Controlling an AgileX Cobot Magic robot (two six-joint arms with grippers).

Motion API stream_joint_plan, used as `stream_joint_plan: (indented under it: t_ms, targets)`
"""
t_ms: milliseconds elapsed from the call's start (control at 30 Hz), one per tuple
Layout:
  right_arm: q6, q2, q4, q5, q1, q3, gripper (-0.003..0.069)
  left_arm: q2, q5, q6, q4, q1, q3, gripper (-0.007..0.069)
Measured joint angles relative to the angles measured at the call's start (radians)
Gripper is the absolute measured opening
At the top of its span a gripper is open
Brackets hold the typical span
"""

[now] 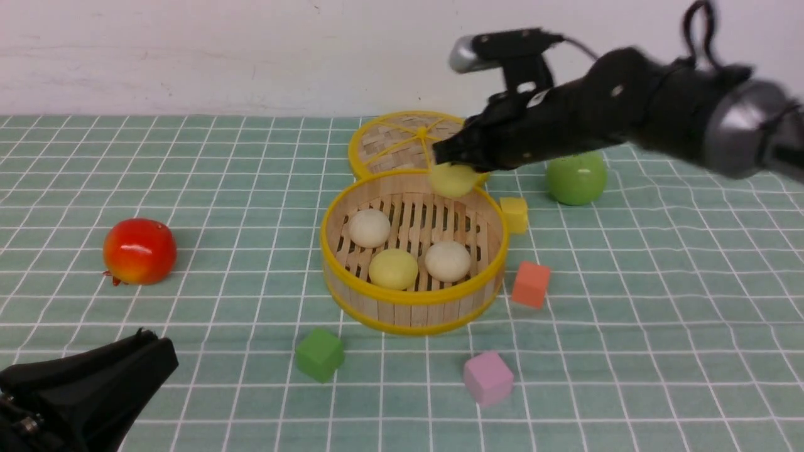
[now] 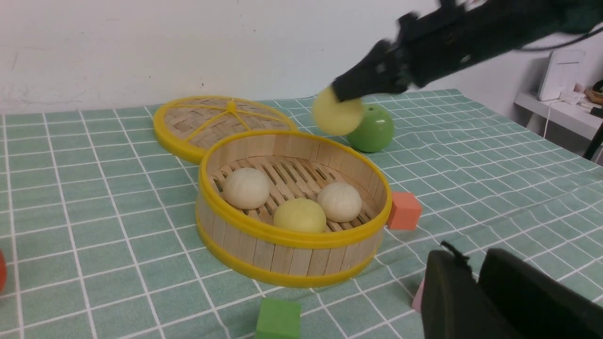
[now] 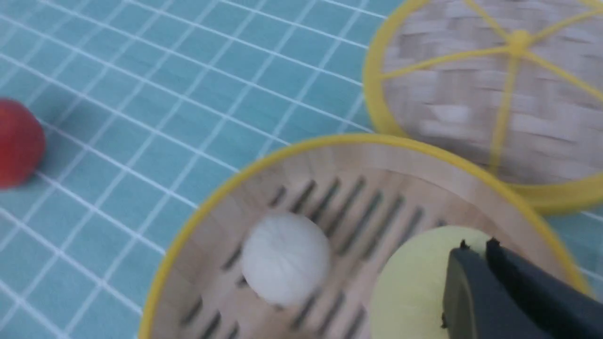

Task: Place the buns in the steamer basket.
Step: Use the right arm to put the steamed stuffed bun into the steamer

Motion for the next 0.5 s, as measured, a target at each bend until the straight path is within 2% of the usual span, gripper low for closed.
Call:
stream_joint_plan:
  t_ms: [133, 267, 300, 367, 400, 433, 467, 500]
  targets:
    - [-0.012, 0.098, 0.086, -0.117, 0.026, 0.000, 0.0047, 0.000, 0.000, 0.000, 0.000, 0.000, 0.000, 0.0099]
    - [-0.028, 0.164, 0.101, -0.144, 0.034, 0.000, 0.0159, 0.000, 0.000, 0.000, 0.000, 0.000, 0.000, 0.0102]
    - [-0.030, 0.172, 0.103, -0.148, 0.034, 0.000, 0.0223, 0.000, 0.000, 0.000, 0.000, 0.000, 0.000, 0.0104]
    - [-0.031, 0.173, 0.103, -0.155, 0.034, 0.000, 0.0283, 0.000, 0.000, 0.000, 0.000, 0.000, 0.000, 0.0106]
    - [-0.032, 0.167, 0.103, -0.164, 0.033, 0.000, 0.0363, 0.000, 0.000, 0.000, 0.000, 0.000, 0.000, 0.0107]
    - [-0.032, 0.166, 0.103, -0.164, 0.033, 0.000, 0.0382, 0.000, 0.000, 0.000, 0.000, 0.000, 0.000, 0.0107]
    - [-0.032, 0.153, 0.095, -0.157, 0.031, 0.000, 0.0447, 0.000, 0.000, 0.000, 0.000, 0.000, 0.000, 0.0108]
    - [-0.032, 0.148, 0.093, -0.151, 0.030, 0.000, 0.0465, 0.000, 0.000, 0.000, 0.000, 0.000, 0.000, 0.0108]
